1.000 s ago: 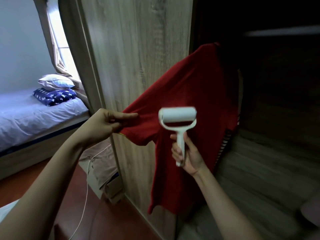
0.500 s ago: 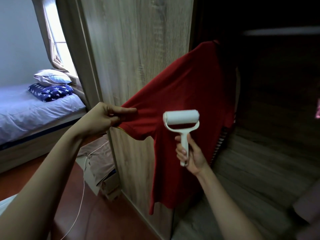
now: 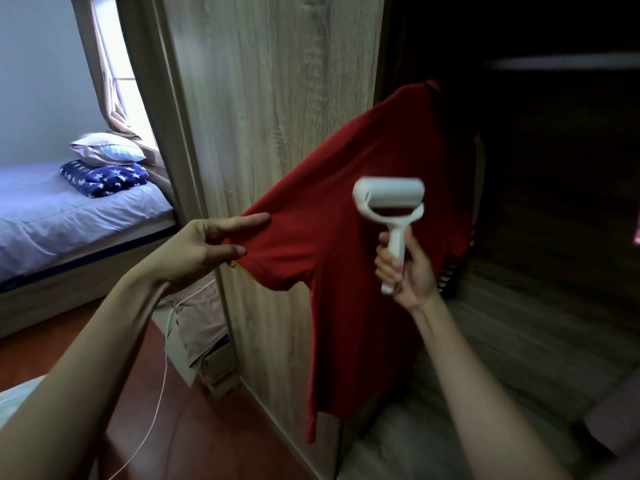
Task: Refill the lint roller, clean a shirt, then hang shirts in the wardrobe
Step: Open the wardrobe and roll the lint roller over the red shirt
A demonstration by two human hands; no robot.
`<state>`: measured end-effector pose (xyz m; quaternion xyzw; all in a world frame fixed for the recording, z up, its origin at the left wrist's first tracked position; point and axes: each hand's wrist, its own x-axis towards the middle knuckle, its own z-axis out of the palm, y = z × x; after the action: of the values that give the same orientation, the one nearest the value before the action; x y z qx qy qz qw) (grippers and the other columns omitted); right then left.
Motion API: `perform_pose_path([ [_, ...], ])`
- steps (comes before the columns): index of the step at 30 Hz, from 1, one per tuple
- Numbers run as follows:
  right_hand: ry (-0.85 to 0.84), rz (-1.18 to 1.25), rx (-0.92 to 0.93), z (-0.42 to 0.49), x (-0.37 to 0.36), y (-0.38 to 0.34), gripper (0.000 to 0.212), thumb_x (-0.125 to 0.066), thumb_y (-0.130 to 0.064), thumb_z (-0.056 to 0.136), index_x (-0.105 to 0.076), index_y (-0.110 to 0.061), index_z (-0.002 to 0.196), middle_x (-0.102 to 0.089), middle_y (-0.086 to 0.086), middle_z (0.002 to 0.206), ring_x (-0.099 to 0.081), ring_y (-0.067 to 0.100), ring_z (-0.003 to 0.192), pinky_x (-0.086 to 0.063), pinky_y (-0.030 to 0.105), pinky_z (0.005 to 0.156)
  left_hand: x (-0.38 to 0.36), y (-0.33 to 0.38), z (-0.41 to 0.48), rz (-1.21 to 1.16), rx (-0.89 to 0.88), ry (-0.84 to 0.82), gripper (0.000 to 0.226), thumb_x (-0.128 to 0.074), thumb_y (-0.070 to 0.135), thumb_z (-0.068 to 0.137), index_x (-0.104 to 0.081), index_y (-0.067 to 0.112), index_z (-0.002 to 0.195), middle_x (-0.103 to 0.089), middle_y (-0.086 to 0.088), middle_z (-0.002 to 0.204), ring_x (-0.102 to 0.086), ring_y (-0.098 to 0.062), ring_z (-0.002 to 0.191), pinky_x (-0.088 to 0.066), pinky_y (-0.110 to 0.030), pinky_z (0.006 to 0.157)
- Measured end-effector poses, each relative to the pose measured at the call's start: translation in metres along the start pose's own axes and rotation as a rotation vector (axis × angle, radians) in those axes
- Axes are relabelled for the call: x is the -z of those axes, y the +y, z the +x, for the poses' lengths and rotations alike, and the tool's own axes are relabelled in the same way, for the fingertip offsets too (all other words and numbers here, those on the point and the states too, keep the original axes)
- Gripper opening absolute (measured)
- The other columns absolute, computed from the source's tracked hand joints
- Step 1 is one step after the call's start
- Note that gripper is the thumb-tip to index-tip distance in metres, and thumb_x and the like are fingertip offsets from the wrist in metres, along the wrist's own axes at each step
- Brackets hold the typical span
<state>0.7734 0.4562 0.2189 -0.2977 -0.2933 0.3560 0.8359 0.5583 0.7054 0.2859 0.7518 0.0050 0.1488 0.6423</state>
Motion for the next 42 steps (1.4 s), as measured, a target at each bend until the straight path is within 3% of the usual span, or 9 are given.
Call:
perform_pose_path([
  [5,0.003,0.124,0.022,0.006,0.017,0.006,0.036,-0.055,-0.047,0.084,-0.068,-0.014,0.081,-0.038,-0.007,0.044,-0.027,0.002,0.031,-0.023,0.014,0.031,-0.009,-0.001,0.0,-0.172,0.033,-0.013,0.063,-0.057,-0.014,0.072,-0.069,0.023,0.122,-0.058,-0.008,0.137,-0.056,-0.024,0.116,-0.047,-0.029,0.098],
  [11,-0.006,0.086,-0.032,0.006,0.026,0.007,0.036,-0.057,-0.048,0.082,-0.067,-0.014,0.077,-0.038,-0.008,0.041,-0.023,0.002,0.03,-0.022,0.014,0.031,-0.015,-0.005,0.002,-0.226,0.044,0.017,0.06,-0.053,-0.014,0.074,-0.069,0.02,0.121,-0.059,-0.002,0.134,-0.057,-0.012,0.096,-0.049,-0.013,0.068],
  [15,-0.039,0.069,0.019,0.031,0.009,-0.027,0.045,-0.042,-0.051,0.088,-0.066,-0.015,0.076,-0.037,-0.009,0.042,-0.028,0.002,0.028,-0.022,0.014,0.031,-0.019,-0.006,0.002,-0.243,0.062,0.013,0.064,-0.076,0.004,0.063,-0.067,0.024,0.123,-0.06,0.001,0.134,-0.046,-0.014,0.104,-0.048,-0.01,0.069],
  [21,-0.033,0.11,-0.138,-0.004,0.039,0.033,0.04,-0.079,-0.049,0.066,-0.067,-0.012,0.073,-0.038,-0.007,0.041,-0.028,0.002,0.028,-0.024,0.015,0.029,-0.037,0.0,-0.003,-0.296,0.151,0.086,0.048,-0.054,0.0,0.079,-0.067,0.02,0.121,-0.069,0.015,0.093,-0.056,0.006,0.051,-0.049,-0.006,0.048],
  [26,-0.042,0.024,-0.029,0.029,0.014,-0.027,0.043,-0.047,-0.052,0.084,-0.064,-0.016,0.068,-0.037,-0.009,0.041,-0.03,0.001,0.028,-0.022,0.013,0.03,-0.042,-0.001,-0.004,-0.149,0.123,0.082,0.047,-0.053,0.0,0.083,-0.06,0.016,0.127,-0.068,0.015,0.077,-0.047,0.0,0.045,-0.044,-0.008,0.044],
  [30,-0.065,0.07,-0.052,0.021,0.024,-0.004,0.038,-0.056,-0.052,0.081,-0.062,-0.016,0.069,-0.038,-0.009,0.041,-0.028,0.001,0.029,-0.022,0.014,0.03,-0.045,-0.002,-0.005,-0.07,0.104,0.122,0.045,-0.044,-0.008,0.093,-0.06,0.014,0.129,-0.072,0.004,0.101,-0.056,-0.004,0.054,-0.049,-0.014,0.05],
  [33,-0.067,0.09,-0.127,-0.001,0.042,0.029,0.037,-0.072,-0.049,0.073,-0.062,-0.014,0.07,-0.04,-0.008,0.042,-0.028,0.001,0.029,-0.022,0.015,0.03,-0.047,-0.003,-0.007,-0.103,0.065,0.153,0.045,-0.045,-0.007,0.09,-0.061,0.014,0.127,-0.068,-0.004,0.087,-0.048,-0.007,0.045,-0.043,-0.013,0.047],
  [37,-0.065,0.05,-0.053,0.021,0.023,-0.011,0.037,-0.055,-0.05,0.082,-0.06,-0.017,0.068,-0.038,-0.009,0.042,-0.019,0.003,0.031,-0.019,0.014,0.03,-0.051,-0.007,-0.005,-0.179,0.057,0.161,0.046,-0.048,-0.003,0.085,-0.065,0.018,0.123,-0.042,0.006,0.05,-0.034,-0.003,0.04,-0.031,-0.011,0.039],
  [42,-0.094,0.074,-0.052,0.024,0.025,-0.002,0.036,-0.063,-0.051,0.079,-0.058,-0.017,0.069,-0.037,-0.009,0.042,-0.02,0.002,0.031,-0.021,0.014,0.029,-0.057,-0.01,-0.003,-0.348,0.097,0.164,0.052,-0.051,0.001,0.077,-0.063,0.017,0.125,-0.03,0.008,0.045,-0.03,0.001,0.033,-0.026,-0.009,0.031],
])
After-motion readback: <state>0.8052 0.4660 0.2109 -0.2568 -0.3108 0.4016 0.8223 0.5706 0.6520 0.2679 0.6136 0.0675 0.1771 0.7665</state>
